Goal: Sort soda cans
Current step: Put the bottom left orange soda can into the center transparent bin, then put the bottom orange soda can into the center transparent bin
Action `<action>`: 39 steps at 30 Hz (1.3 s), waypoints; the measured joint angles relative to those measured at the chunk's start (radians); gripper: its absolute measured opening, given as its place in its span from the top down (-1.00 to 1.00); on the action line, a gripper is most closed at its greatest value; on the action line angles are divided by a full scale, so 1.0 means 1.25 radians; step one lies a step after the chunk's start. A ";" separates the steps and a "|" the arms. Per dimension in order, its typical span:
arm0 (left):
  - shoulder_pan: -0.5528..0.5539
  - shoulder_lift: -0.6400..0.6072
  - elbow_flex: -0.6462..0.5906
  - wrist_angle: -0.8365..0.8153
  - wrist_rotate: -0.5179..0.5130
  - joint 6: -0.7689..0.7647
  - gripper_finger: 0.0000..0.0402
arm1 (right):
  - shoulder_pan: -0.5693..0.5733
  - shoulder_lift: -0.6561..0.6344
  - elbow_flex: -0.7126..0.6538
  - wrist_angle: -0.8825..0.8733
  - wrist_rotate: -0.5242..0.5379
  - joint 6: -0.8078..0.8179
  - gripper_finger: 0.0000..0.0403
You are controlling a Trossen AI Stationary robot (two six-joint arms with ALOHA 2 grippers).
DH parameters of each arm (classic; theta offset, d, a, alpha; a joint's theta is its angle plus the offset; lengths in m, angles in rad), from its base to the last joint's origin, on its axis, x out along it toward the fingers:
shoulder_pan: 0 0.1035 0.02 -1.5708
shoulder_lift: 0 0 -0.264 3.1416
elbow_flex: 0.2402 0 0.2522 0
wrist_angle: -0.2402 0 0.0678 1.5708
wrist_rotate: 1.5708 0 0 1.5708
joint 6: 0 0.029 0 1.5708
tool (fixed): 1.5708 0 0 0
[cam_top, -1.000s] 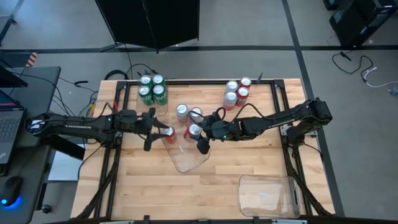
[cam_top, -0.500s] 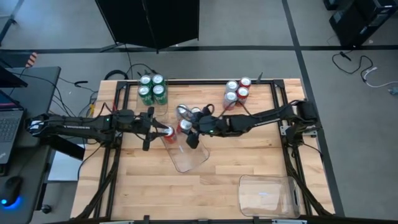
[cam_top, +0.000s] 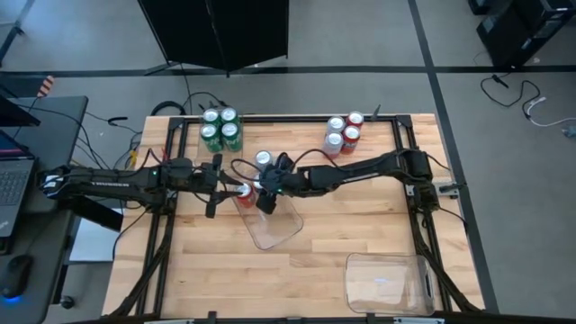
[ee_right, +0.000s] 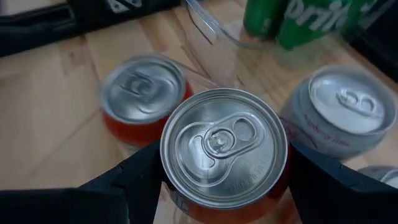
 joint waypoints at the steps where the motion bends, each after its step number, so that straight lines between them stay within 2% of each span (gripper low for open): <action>1: 0.000 0.000 0.000 0.003 0.000 0.000 0.35 | -0.003 0.005 0.000 0.001 0.000 0.008 -0.37; 16: 0.000 0.000 0.000 0.013 -0.006 -0.004 0.35 | -0.030 0.031 0.000 0.010 -0.030 0.006 -0.42; 30: 0.000 0.000 0.000 0.013 -0.006 -0.007 0.35 | -0.031 0.024 -0.001 0.015 -0.036 0.005 -0.88; 35: 0.000 0.000 0.000 0.013 -0.006 -0.007 0.35 | -0.031 -0.008 -0.001 0.021 -0.038 0.001 -0.95; 39: 0.000 0.000 0.000 0.012 -0.006 -0.007 0.35 | -0.029 -0.059 -0.001 0.014 -0.037 -0.053 -0.95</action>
